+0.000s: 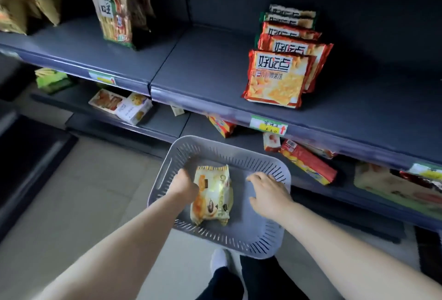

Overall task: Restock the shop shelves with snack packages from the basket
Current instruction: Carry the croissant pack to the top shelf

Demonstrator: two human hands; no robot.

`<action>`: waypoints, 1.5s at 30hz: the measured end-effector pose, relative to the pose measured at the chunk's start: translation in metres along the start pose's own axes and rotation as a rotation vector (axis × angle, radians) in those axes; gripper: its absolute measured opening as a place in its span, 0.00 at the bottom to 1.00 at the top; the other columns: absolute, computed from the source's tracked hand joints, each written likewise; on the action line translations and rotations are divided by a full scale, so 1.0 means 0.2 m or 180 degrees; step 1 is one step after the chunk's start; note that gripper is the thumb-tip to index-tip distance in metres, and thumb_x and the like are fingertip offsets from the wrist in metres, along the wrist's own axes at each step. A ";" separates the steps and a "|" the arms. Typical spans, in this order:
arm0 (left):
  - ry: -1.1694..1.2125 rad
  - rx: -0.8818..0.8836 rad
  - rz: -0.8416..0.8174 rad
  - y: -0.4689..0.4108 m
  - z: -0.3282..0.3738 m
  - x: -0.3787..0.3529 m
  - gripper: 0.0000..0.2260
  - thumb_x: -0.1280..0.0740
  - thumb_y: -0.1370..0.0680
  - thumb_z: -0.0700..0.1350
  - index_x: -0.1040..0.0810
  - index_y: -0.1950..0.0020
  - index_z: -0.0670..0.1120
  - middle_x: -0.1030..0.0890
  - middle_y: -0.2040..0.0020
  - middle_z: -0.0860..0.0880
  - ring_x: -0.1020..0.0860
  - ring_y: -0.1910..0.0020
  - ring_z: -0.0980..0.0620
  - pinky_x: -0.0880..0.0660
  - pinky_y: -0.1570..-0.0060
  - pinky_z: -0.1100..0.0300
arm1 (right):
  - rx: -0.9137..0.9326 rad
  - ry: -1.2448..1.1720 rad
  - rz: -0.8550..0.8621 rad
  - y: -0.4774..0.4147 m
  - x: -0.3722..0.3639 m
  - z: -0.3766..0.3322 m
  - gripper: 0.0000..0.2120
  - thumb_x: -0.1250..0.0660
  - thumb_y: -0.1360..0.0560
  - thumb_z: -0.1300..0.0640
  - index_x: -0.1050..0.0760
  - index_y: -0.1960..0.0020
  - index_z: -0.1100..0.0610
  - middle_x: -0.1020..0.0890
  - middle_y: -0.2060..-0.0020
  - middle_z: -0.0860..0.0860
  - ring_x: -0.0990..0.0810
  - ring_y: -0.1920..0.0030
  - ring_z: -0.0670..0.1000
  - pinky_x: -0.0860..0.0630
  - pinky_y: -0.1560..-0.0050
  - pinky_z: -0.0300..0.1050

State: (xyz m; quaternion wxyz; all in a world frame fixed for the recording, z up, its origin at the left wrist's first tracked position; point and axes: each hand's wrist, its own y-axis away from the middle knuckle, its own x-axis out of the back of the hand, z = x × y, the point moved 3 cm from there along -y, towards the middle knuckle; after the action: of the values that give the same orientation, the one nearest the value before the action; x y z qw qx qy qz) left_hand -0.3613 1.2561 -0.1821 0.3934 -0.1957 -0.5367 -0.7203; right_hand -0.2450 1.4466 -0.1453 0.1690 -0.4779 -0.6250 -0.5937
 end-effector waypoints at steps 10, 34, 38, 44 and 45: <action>0.0547 0.0458 -0.0079 -0.21 -0.23 -0.21 0.21 0.38 0.32 0.48 0.24 0.41 0.45 0.18 0.48 0.46 0.19 0.52 0.43 0.23 0.56 0.54 | -0.0947 -0.1175 -0.0832 -0.65 -0.35 -0.12 0.19 0.40 0.20 0.50 0.30 0.33 0.60 0.22 0.41 0.56 0.23 0.46 0.58 0.28 0.52 0.44; -0.0013 -0.0536 0.0353 -0.07 -0.06 0.08 0.21 0.27 0.28 0.46 0.24 0.35 0.50 0.20 0.39 0.50 0.23 0.40 0.47 0.26 0.40 0.52 | 0.0705 -0.1388 0.0578 -0.37 -0.12 -0.28 0.03 0.32 0.23 0.52 0.25 0.53 0.50 0.17 0.57 0.48 0.22 0.56 0.51 0.26 0.58 0.46; 0.1156 -0.0504 0.0644 0.03 0.04 0.18 0.05 0.29 0.25 0.41 0.19 0.53 0.51 0.17 0.55 0.51 0.21 0.56 0.53 0.30 0.55 0.65 | 0.0757 -0.1894 0.0870 -0.21 -0.01 -0.23 0.03 0.27 0.27 0.51 0.21 0.56 0.47 0.18 0.60 0.40 0.21 0.57 0.41 0.28 0.58 0.36; 0.2130 -0.0673 0.0842 0.13 0.18 0.27 0.11 0.36 0.22 0.37 0.21 0.59 0.52 0.20 0.61 0.53 0.25 0.61 0.52 0.28 0.58 0.63 | 0.0093 -0.2558 0.1799 -0.04 0.11 -0.11 0.09 0.33 0.22 0.54 0.25 0.42 0.51 0.20 0.44 0.48 0.22 0.43 0.51 0.29 0.49 0.43; 0.2263 -0.0666 0.0820 0.14 0.19 0.28 0.11 0.36 0.22 0.37 0.21 0.59 0.51 0.20 0.61 0.51 0.25 0.60 0.51 0.27 0.57 0.61 | -0.0221 -0.2430 0.1833 -0.02 0.12 -0.07 0.11 0.36 0.20 0.53 0.27 0.38 0.52 0.21 0.42 0.51 0.23 0.42 0.54 0.32 0.52 0.42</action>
State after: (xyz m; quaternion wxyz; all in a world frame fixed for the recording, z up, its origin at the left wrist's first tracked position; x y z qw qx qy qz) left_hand -0.3803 1.2674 -0.1124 0.6200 -0.0387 -0.2616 -0.7387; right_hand -0.2636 1.4444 -0.1260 0.0689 -0.8209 -0.4644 -0.3253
